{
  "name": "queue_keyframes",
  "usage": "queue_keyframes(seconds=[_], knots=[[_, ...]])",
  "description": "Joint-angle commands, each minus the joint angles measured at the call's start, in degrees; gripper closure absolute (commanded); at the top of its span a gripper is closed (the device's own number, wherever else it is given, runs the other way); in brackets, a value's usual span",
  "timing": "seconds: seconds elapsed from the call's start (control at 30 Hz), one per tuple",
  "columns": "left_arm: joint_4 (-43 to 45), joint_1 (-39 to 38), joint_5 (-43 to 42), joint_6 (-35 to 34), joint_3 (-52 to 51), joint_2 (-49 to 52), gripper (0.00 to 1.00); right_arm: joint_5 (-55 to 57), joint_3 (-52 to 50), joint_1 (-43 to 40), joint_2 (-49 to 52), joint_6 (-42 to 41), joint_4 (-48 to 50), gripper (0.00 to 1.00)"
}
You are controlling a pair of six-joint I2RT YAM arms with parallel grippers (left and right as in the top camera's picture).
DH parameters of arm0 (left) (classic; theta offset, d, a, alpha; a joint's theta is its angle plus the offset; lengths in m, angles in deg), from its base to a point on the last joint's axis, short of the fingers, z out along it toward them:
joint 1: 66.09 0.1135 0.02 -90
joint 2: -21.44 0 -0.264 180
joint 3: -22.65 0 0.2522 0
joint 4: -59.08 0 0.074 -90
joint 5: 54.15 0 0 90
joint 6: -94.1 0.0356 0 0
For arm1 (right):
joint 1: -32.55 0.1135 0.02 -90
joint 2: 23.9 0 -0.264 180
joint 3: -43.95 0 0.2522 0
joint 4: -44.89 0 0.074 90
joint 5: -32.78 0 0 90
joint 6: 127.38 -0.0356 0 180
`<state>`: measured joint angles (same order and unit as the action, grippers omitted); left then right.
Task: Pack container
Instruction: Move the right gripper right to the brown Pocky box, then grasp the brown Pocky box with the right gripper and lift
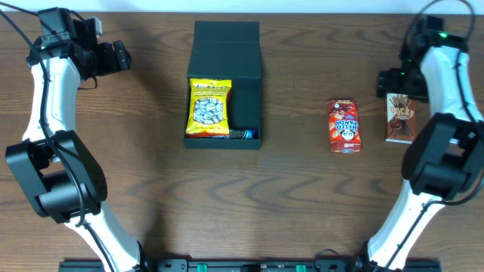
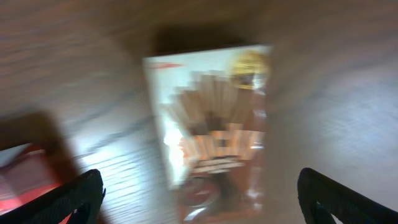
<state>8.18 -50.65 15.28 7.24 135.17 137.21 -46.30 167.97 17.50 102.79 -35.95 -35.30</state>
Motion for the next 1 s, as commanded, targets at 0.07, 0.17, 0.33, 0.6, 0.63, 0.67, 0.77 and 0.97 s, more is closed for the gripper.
queue_keyframes(seconds=[0.07,0.17,0.33,0.6,0.63,0.67,0.77,0.97], knots=[[-0.11,0.28,1.53,-0.39,-0.35,0.92,0.05,2.54,-1.75,-3.82,0.48,-0.52,2.32,0.01],[-0.11,0.28,1.51,-0.42,-0.35,0.92,0.05,0.07,-2.73,-4.57,0.87,1.90,4.35,0.01],[-0.11,0.28,1.49,-0.85,-0.35,0.92,0.05,-6.95,-6.45,-4.48,0.96,3.82,9.29,0.01],[-0.02,0.28,1.51,-1.68,-0.35,0.92,0.05,-9.49,-13.55,-4.48,0.98,5.51,14.43,0.01],[0.00,0.28,1.51,-1.68,-0.35,0.92,0.05,-9.51,-14.25,-4.48,0.98,5.51,14.82,0.01],[0.09,0.28,1.51,-1.68,-0.35,0.92,0.05,-9.49,-14.75,-4.42,0.98,5.51,15.06,0.01],[0.57,0.28,1.51,-1.70,-0.35,0.92,0.05,-9.46,-16.20,-4.37,0.98,5.49,15.58,0.01],[0.79,0.28,1.51,-1.68,-0.35,0.92,0.05,-9.46,-16.76,-4.33,1.38,5.46,15.52,0.20]])
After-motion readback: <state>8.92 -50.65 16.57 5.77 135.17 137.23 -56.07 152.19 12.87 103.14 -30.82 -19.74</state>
